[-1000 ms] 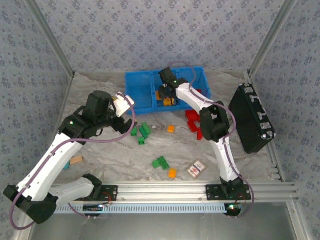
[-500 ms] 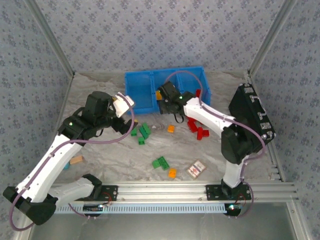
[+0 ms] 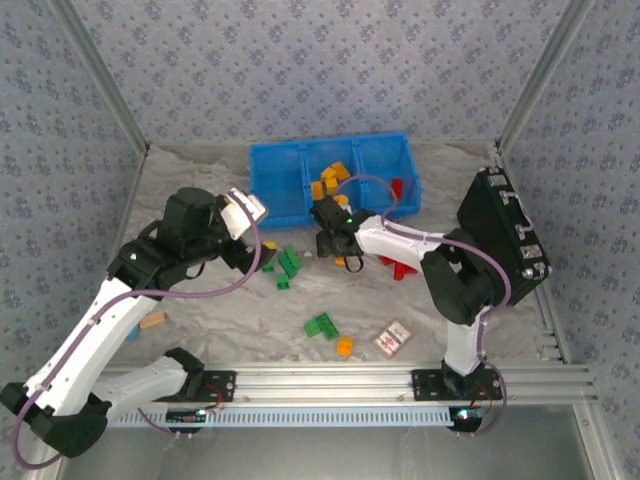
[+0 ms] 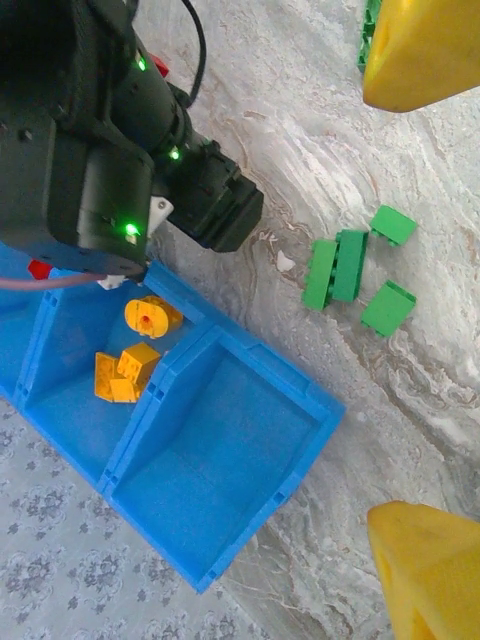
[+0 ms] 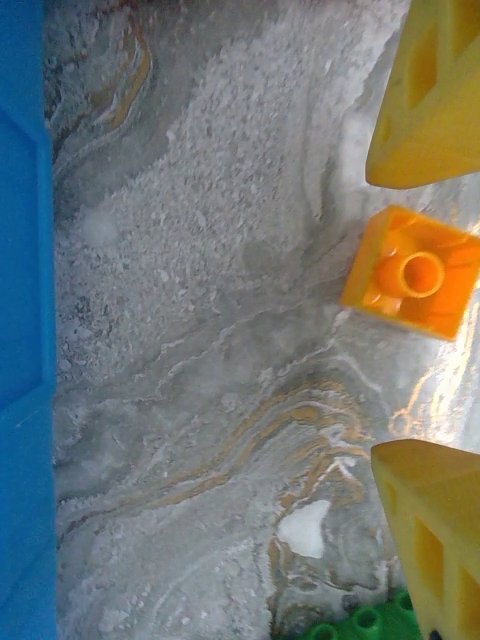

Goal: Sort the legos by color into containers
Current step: Pick up the lego from the center of the table.

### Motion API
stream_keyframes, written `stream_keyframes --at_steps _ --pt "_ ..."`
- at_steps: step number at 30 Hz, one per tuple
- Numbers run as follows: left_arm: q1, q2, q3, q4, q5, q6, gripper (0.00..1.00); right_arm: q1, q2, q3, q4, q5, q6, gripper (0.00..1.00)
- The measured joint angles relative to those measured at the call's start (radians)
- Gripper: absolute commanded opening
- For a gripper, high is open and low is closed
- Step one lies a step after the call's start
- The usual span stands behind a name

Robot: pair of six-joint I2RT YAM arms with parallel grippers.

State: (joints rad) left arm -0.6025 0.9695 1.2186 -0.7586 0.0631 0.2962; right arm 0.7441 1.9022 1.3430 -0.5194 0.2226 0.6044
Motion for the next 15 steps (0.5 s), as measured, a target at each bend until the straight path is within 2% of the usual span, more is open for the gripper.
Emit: stream_keyframes --at_steps 4,15 --pt "0.0 -0.025 -0.005 0.0 0.0 -0.002 1.0 0.0 0.054 0.04 -0.025 0.016 0.023 0.7" --pt "0.0 -0.065 -0.024 0.0 -0.001 -0.002 1.0 -0.005 0.066 0.04 -0.08 0.027 0.063 0.57"
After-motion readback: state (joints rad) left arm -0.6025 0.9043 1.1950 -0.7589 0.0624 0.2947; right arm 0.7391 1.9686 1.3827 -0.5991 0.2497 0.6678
